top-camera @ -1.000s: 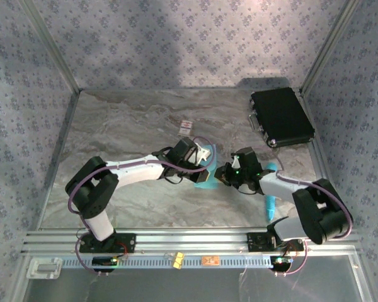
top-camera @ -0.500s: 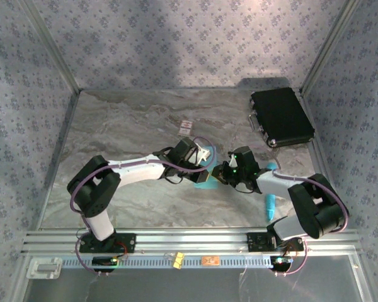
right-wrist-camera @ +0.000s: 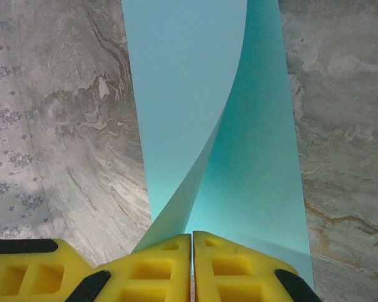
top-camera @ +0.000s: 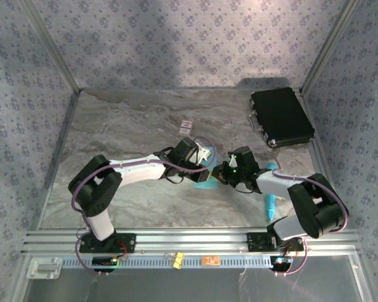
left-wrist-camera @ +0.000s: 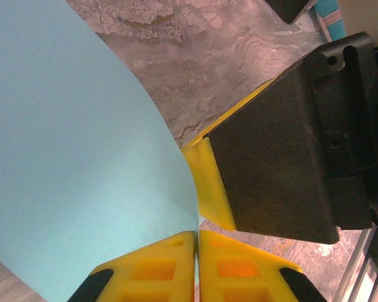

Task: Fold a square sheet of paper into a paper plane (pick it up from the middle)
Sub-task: Fold the triangle a second time at the center of the table.

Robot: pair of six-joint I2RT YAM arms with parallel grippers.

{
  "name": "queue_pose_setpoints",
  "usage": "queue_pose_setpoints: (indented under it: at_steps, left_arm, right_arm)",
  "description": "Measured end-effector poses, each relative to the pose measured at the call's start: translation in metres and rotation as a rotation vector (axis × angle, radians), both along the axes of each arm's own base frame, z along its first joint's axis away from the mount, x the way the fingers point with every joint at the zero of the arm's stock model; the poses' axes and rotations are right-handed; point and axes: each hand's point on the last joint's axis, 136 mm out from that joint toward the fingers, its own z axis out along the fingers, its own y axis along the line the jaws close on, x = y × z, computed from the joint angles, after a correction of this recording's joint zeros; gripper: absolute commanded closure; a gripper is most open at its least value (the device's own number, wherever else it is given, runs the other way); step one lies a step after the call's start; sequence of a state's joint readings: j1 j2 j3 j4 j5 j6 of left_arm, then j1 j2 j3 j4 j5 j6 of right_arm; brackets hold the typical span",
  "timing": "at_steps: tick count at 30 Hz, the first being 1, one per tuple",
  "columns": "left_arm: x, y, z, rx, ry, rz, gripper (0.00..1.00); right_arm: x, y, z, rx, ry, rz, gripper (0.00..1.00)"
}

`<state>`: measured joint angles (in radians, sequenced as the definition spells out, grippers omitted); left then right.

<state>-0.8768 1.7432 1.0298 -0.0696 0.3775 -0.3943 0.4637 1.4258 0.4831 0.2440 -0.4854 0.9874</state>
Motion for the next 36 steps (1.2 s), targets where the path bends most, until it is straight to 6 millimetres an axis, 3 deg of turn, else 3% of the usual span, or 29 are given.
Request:
queue_pose_setpoints:
  at_steps: [9,18,27,36]
  left_arm:
    - [0.001,0.001,-0.001,0.005,-0.004,0.005,1.00]
    - [0.000,0.004,-0.004,0.022,0.003,0.010,1.00]
    - [-0.002,0.002,-0.023,0.064,0.064,0.003,0.99]
    - [0.002,-0.009,-0.016,0.034,0.096,0.011,0.99]
  right_arm:
    - [-0.002,0.001,-0.004,-0.026,0.002,-0.006,0.90]
    - [-0.014,-0.008,-0.033,-0.136,0.076,-0.015,0.92]
    - [-0.008,-0.018,-0.033,-0.202,0.071,0.002,0.91]
    - [-0.003,-0.023,-0.032,-0.216,0.062,0.009,0.89]
